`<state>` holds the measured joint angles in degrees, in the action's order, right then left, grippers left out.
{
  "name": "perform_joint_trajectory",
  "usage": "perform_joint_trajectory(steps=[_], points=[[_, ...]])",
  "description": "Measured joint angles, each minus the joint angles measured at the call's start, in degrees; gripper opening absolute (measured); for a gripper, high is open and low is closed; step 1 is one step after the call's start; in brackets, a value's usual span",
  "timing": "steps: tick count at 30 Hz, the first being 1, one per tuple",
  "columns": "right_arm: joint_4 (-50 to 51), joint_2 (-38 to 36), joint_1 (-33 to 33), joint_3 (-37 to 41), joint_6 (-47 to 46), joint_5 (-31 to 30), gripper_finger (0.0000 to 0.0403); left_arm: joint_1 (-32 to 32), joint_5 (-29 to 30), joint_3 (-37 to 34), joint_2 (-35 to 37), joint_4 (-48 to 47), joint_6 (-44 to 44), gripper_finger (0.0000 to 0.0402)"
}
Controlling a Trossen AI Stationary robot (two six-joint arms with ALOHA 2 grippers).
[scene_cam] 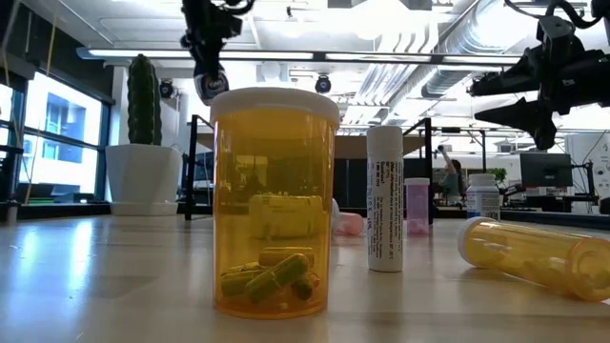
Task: Pick and place medicine bottles onto shelf by color
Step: Put the blue pill bottle on the shelf
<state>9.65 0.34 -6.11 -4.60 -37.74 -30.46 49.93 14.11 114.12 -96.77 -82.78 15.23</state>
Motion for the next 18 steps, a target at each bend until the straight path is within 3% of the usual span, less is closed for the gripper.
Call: perform_joint_trajectory(steps=[18], points=[[0.7,0.0,0.0,-0.1,0.0,-0.1,0.0201,-1.4,-9.3,7.1,-14.2,-4.1,-1.5,0.0185]])
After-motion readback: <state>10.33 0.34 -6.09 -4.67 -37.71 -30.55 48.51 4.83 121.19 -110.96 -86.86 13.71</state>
